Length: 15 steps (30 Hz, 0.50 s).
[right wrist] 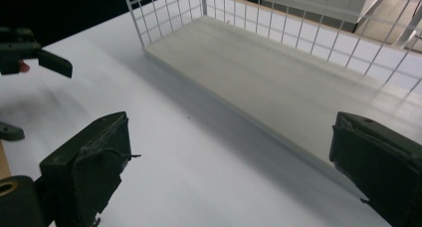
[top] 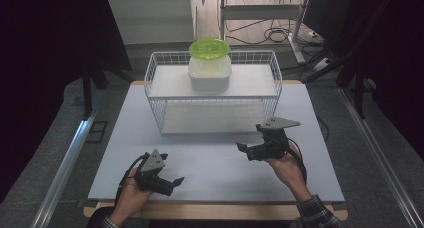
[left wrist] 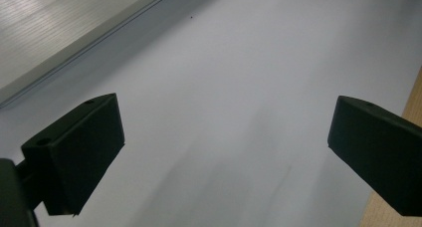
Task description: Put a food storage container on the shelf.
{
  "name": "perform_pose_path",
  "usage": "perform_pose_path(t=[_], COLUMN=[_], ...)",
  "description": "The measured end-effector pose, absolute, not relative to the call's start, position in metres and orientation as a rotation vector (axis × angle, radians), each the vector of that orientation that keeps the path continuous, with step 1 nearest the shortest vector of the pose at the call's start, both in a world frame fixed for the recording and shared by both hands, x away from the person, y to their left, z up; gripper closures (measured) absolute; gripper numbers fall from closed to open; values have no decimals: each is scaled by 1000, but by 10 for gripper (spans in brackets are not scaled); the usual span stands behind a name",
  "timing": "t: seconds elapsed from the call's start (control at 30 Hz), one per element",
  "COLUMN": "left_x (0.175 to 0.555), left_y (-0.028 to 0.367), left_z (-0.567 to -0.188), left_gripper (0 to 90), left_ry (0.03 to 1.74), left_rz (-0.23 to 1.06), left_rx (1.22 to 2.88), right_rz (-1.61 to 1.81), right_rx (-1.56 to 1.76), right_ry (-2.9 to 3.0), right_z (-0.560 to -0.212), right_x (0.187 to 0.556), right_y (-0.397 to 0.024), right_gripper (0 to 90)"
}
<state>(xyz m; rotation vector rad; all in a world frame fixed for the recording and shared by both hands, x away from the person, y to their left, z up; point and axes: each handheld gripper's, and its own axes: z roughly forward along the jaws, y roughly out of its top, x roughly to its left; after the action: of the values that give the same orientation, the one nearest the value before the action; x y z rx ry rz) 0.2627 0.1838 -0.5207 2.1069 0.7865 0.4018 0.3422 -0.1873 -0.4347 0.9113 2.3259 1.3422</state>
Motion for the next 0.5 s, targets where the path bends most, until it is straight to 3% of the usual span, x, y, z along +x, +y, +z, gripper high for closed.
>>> perform_pose_path(t=[0.5], left_x=[263], left_y=[184], left_z=[-522], left_gripper=[10], left_ry=[790], left_rz=[389], left_rx=[2099], right_rz=[1230], right_rx=[976], right_ry=[2386], right_z=[-481], right_x=[326], right_y=[-205], right_gripper=[30])
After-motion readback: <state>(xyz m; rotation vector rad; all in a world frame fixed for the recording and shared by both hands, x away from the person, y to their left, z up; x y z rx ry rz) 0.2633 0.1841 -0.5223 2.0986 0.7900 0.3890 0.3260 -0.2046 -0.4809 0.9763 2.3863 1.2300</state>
